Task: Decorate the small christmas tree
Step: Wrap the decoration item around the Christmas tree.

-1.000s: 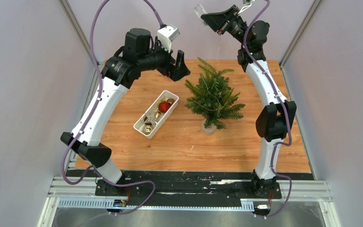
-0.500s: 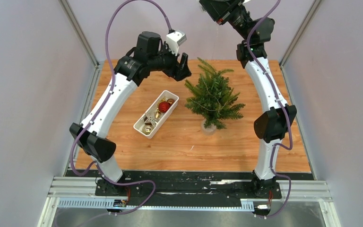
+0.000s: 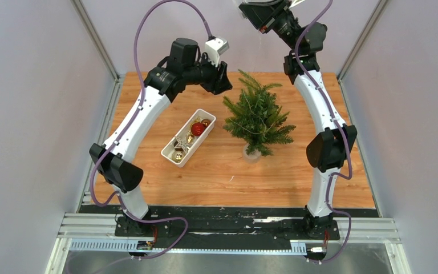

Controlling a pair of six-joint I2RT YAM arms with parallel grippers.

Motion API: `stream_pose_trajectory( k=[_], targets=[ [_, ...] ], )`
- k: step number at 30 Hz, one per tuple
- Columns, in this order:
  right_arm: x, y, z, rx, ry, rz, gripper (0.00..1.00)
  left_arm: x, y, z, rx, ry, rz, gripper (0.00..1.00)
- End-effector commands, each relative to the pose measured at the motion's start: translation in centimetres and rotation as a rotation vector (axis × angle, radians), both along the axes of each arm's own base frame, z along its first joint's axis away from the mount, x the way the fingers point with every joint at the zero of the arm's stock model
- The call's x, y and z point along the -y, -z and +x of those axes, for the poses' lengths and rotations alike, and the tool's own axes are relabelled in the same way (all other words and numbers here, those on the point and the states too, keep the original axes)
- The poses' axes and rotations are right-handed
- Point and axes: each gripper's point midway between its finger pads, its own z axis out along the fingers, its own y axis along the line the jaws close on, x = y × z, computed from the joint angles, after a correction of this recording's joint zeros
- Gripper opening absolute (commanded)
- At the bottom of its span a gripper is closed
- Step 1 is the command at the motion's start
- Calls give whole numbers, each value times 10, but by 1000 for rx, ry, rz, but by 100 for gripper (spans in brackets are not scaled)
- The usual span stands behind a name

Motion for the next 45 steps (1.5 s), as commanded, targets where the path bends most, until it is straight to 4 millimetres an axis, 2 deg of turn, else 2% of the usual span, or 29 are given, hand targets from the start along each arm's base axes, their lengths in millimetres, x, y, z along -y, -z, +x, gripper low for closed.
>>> stream_pose_trajectory(
  k=[1, 2, 4, 6, 8, 10, 13, 14, 17, 20, 25, 32, 40, 42, 44, 45],
  targets=[
    [2, -16, -14, 49, -3, 21, 0, 10, -1, 1, 2, 36, -27, 48],
    [3, -15, -14, 48, -2, 20, 0, 10, 1, 1, -2, 37, -23, 45],
    [3, -15, -14, 48, 2, 18, 0, 9, 1, 1, -1, 30, -20, 33],
    [3, -13, -13, 47, 8, 15, 0, 8, -1, 2, 4, 17, -22, 12],
    [3, -10, -12, 45, 12, 7, 0, 6, -6, 1, 8, 10, -29, 2],
    [2, -5, -10, 43, 17, -8, 0, 2, -12, -2, 12, -6, -29, 0],
    [3, -1, -10, 45, 35, -24, 0, -9, -20, -4, 43, -46, -6, 0],
    [4, 0, -10, 51, 44, -31, 0, -14, -28, -8, 66, -49, -9, 0],
    [4, 2, -8, 53, 65, -51, 0, -23, -35, -18, 89, -55, -2, 0],
    [4, 7, -6, 45, 72, -63, 0, -26, -28, -28, 59, -49, 2, 0],
    [2, 19, -2, 25, 62, -79, 0, -29, -3, -35, -12, -59, 17, 0],
    [7, 40, 8, -15, 89, -110, 0, -24, 10, -11, 5, -88, 38, 0],
    [54, 58, 19, -79, 234, -121, 0, -9, 29, 14, -7, -88, 43, 0],
    [70, 59, 20, -89, 296, -134, 0, -5, 34, 18, -16, -83, 43, 6],
    [85, 64, 20, -103, 356, -153, 0, -2, 35, 20, -17, -76, 39, 20],
    [92, 69, 21, -108, 382, -168, 0, -2, 35, 21, -16, -75, 37, 32]
  ],
)
